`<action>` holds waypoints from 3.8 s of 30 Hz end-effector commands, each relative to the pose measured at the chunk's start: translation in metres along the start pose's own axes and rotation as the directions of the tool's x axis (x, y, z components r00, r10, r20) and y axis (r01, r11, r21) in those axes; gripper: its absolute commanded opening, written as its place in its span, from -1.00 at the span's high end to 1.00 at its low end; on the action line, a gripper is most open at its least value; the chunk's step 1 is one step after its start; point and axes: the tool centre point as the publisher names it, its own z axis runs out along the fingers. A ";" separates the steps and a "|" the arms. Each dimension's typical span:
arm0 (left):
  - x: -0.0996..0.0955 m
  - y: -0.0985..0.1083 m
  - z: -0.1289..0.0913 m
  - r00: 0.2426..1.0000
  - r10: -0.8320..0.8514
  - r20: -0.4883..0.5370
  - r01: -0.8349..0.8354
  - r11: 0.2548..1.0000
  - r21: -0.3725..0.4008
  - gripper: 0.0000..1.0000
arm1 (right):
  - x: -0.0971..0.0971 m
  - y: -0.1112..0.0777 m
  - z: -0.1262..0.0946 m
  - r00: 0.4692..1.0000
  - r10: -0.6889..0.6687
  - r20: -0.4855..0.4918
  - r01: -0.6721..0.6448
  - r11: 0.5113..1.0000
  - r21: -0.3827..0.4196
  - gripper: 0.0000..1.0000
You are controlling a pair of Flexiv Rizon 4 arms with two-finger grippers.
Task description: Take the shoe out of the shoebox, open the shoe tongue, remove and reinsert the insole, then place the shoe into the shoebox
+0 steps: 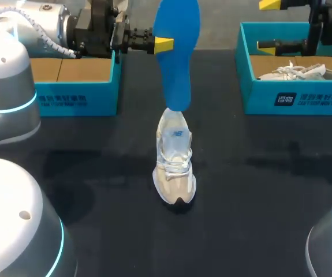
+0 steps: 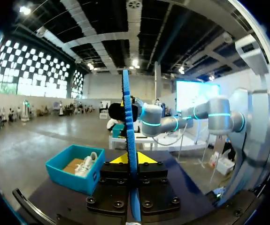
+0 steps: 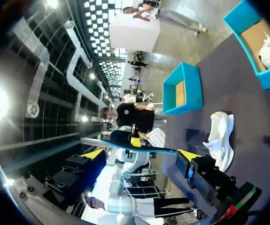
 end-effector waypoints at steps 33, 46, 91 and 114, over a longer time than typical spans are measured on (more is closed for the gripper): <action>-0.008 0.012 0.010 0.394 -0.897 -0.200 0.912 0.409 -0.041 1.00 | 0.000 0.000 0.001 1.000 0.001 0.003 -0.001 1.000 0.000 -1.00; -0.011 0.018 0.011 0.374 -0.905 -0.201 0.921 0.388 -0.030 1.00 | 0.015 -0.002 0.014 0.971 0.018 0.240 -0.022 1.000 0.017 -1.00; -0.046 0.028 0.026 0.283 -0.940 -0.189 0.956 0.292 -0.020 1.00 | 0.069 -0.037 0.100 0.469 -0.058 0.881 0.010 0.998 0.060 -1.00; -0.046 0.027 0.028 0.271 -0.946 -0.177 0.961 0.277 -0.008 1.00 | 0.061 -0.039 0.120 0.145 -0.044 0.988 0.030 0.999 0.040 -1.00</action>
